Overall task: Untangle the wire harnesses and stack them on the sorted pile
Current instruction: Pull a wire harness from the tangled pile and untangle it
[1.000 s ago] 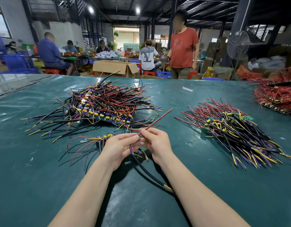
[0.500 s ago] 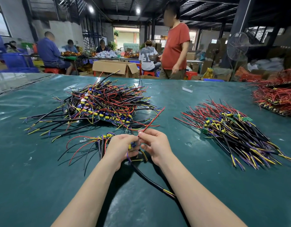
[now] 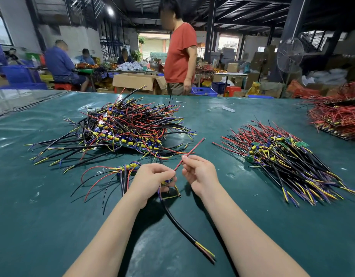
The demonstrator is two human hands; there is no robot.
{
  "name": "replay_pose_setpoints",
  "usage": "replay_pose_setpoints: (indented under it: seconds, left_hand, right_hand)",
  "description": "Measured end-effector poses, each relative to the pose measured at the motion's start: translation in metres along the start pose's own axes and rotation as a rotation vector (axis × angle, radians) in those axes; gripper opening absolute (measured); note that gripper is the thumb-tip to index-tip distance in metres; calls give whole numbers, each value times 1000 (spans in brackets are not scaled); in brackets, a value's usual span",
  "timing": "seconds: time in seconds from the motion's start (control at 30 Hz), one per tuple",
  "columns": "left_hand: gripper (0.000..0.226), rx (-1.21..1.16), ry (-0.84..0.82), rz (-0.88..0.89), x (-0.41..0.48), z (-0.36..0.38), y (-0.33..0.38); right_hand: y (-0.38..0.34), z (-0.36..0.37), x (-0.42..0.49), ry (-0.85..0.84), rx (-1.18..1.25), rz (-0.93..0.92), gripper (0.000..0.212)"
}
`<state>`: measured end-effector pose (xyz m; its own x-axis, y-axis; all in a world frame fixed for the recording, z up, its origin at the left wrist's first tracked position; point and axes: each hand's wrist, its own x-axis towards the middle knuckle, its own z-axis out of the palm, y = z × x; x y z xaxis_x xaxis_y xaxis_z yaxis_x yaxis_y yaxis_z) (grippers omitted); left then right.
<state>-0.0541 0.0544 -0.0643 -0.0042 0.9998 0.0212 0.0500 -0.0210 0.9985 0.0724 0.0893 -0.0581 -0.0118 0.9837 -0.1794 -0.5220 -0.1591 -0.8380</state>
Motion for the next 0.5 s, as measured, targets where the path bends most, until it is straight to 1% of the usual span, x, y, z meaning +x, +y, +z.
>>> replay_pose_setpoints:
  seconds: [0.07,0.13,0.3,0.4,0.5]
  left_hand:
    - [23,37,-13,7,0,-2,1]
    - [20,48,-36,5,0,-1,1]
    - [17,34,-72,-13,-2,-1,1]
    - [18,41,-126,-22,-3,-2,2]
    - [21,46,-164,-24,-4,-4,3]
  right_hand:
    - [-1,2,0,-3,27,44,18]
    - [-2,1,1,-5,12,35,18]
    - [-5,-6,6,84,-15,-91,22]
    - [-9,-11,9,158,-87,-158,25]
    - [-13,-17,14,206,-62,-195,25]
